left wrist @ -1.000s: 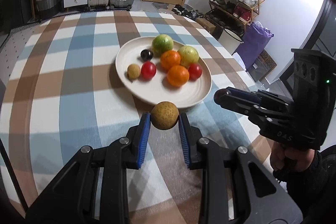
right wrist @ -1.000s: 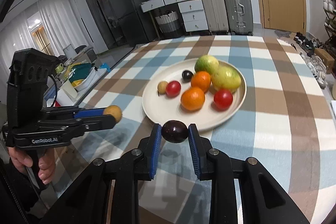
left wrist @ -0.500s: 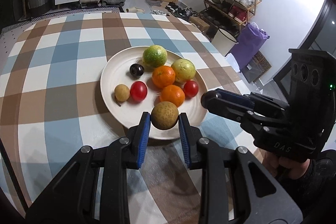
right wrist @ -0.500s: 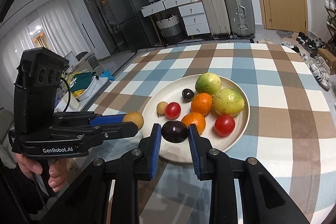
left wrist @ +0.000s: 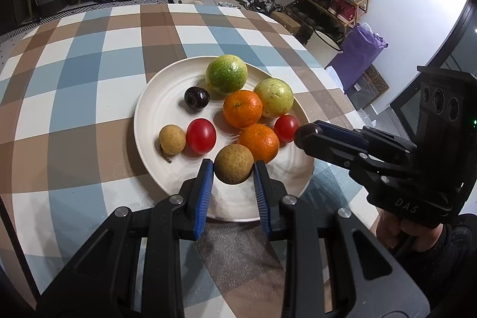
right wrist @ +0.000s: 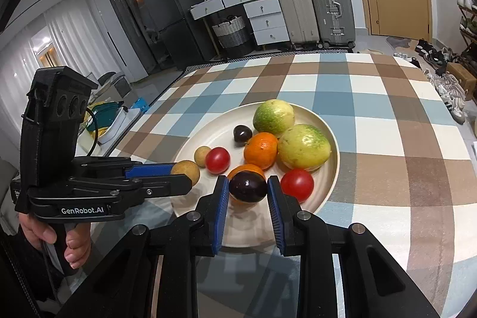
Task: Organize fruits
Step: 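Carry kiwi and plum onto the cream plate while both tools open, then withdraw both open tools back from the plate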
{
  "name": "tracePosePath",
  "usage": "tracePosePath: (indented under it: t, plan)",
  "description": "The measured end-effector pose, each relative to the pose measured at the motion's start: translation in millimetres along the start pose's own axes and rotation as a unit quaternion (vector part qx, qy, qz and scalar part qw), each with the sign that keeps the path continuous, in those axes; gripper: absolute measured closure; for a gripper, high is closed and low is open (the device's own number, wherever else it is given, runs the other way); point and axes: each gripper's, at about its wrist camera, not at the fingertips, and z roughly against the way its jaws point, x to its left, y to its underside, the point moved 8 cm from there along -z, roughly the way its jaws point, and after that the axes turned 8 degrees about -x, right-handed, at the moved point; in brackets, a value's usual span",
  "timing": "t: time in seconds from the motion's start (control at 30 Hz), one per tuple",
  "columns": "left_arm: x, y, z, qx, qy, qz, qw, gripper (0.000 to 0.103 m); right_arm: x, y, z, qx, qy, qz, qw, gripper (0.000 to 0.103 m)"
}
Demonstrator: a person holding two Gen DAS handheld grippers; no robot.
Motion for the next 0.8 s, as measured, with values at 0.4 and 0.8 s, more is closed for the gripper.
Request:
tracePosePath:
  t: [0.4, 0.8]
  plan:
    - [-2, -4, -7, -0.008, 0.009, 0.002, 0.9999, 0.078, -7, 2, -7, 0.004, 0.012, 0.003, 1.000, 0.069]
    - [-3, -7, 31, -0.049, -0.007, 0.001, 0.9988, 0.061, -9, -11, 28, -0.059, 0.022, -0.012, 0.998, 0.035]
